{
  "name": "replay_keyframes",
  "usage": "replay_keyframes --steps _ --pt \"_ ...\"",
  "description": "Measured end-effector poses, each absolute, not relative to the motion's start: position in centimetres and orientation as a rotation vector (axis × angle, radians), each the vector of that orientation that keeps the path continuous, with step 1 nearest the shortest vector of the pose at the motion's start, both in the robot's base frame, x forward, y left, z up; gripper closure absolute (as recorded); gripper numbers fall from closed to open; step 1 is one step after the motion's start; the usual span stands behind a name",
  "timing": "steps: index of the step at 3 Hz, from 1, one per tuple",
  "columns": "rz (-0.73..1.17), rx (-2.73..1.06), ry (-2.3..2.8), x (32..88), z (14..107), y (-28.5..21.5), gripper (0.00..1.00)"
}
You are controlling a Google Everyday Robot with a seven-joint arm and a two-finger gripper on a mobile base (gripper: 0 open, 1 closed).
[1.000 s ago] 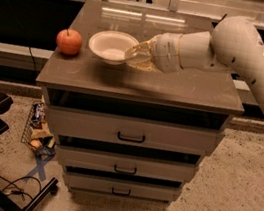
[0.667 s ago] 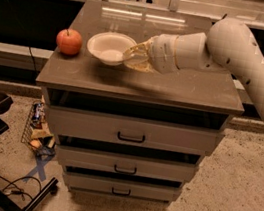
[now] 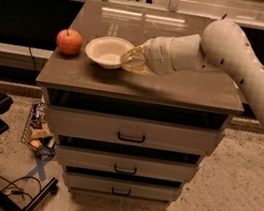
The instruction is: Move paper bowl near apple
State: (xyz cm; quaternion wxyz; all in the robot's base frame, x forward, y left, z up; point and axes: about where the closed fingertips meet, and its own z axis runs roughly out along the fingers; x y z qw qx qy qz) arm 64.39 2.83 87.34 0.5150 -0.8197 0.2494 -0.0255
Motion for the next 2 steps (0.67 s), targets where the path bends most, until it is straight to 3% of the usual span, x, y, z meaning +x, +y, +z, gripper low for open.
replay_keyframes --steps 2 --pt "-0.053 -1.972 0.593 64.28 87.15 3.31 0.36"
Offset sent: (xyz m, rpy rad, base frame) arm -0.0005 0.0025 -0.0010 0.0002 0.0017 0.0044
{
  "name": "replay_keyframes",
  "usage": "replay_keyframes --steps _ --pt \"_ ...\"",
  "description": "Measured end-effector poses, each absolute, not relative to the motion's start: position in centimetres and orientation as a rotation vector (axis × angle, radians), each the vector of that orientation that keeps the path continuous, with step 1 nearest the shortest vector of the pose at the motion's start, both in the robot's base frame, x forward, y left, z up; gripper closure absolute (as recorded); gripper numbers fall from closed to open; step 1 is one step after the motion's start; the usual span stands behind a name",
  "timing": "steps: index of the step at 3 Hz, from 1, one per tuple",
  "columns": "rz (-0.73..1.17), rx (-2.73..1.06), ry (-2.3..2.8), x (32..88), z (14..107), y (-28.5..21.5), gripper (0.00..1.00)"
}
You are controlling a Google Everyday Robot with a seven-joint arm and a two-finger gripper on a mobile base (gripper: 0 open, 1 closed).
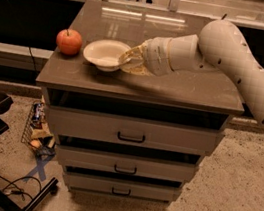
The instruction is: Move paper bowl near apple
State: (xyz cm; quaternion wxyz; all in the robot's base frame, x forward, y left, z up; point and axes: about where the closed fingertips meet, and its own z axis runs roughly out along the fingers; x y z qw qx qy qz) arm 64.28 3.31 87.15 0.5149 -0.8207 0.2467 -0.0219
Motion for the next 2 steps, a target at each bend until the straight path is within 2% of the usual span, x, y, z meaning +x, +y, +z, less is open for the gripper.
replay_keyframes --steps 1,2 --pt "-0.047 -1.974 0.588 64.21 87.03 3.65 0.04" --pt "-0.044 -1.974 0.587 64.18 86.98 3.78 0.0"
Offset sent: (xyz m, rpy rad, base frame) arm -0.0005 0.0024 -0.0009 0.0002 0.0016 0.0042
